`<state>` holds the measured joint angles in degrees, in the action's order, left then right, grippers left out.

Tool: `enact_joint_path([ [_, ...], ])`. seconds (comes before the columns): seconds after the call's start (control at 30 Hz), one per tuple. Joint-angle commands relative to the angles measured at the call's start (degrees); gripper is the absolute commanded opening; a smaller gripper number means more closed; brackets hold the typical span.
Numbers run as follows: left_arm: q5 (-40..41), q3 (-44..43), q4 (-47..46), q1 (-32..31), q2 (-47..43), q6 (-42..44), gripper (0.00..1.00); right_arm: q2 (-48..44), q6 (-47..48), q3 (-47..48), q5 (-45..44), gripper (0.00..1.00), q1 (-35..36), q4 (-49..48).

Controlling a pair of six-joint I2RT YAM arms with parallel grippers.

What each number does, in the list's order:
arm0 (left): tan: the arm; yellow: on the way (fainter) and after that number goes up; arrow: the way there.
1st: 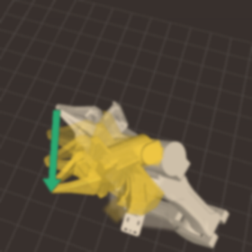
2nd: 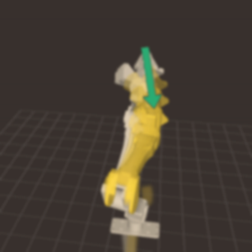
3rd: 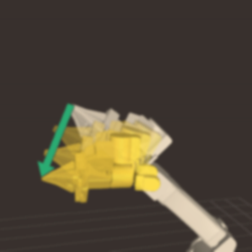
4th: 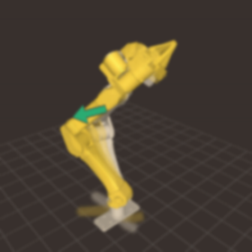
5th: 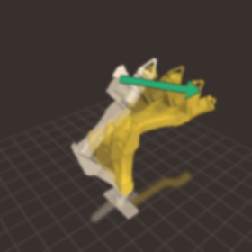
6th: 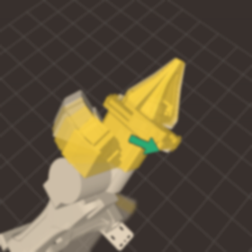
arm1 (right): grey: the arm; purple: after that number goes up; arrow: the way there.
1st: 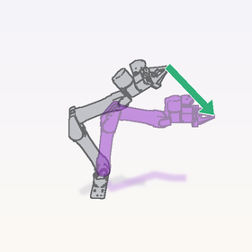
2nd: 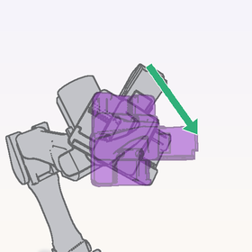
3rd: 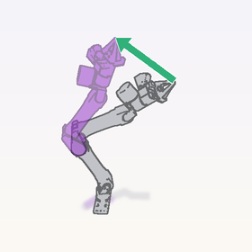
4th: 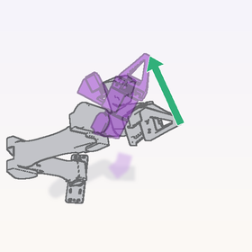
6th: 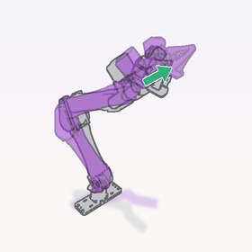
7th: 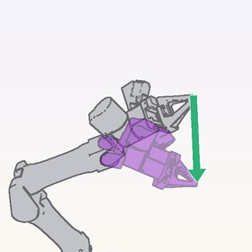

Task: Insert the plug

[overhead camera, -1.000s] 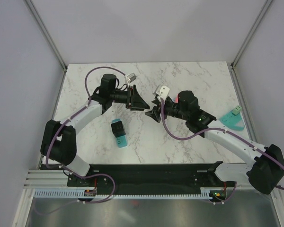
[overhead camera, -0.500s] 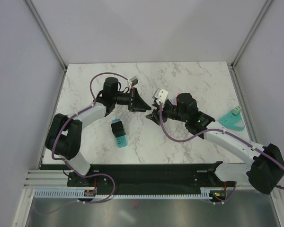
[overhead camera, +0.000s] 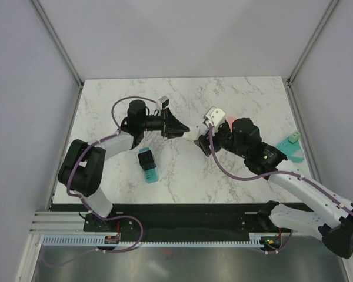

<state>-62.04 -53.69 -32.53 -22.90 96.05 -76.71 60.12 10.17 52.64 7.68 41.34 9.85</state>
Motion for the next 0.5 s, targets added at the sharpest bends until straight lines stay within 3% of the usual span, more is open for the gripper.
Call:
enact_joint_path([
  [0.0, 4.29, -1.32, -2.55, -0.31, -0.42, -6.87, 0.02, -1.58, 0.54, 4.3, -10.65, 0.8, 1.71, 7.1],
  [0.2, 8.6, -3.96, 8.62, -0.22, -1.74, -7.05, 0.02, 3.34, 5.03, 10.81, -28.39, 0.8, 9.7, 14.76],
  [0.47, 16.85, -3.79, 17.84, -0.22, -6.66, -6.96, 0.02, 6.41, 11.0, 15.21, -40.19, 0.81, 21.4, 17.22],
])
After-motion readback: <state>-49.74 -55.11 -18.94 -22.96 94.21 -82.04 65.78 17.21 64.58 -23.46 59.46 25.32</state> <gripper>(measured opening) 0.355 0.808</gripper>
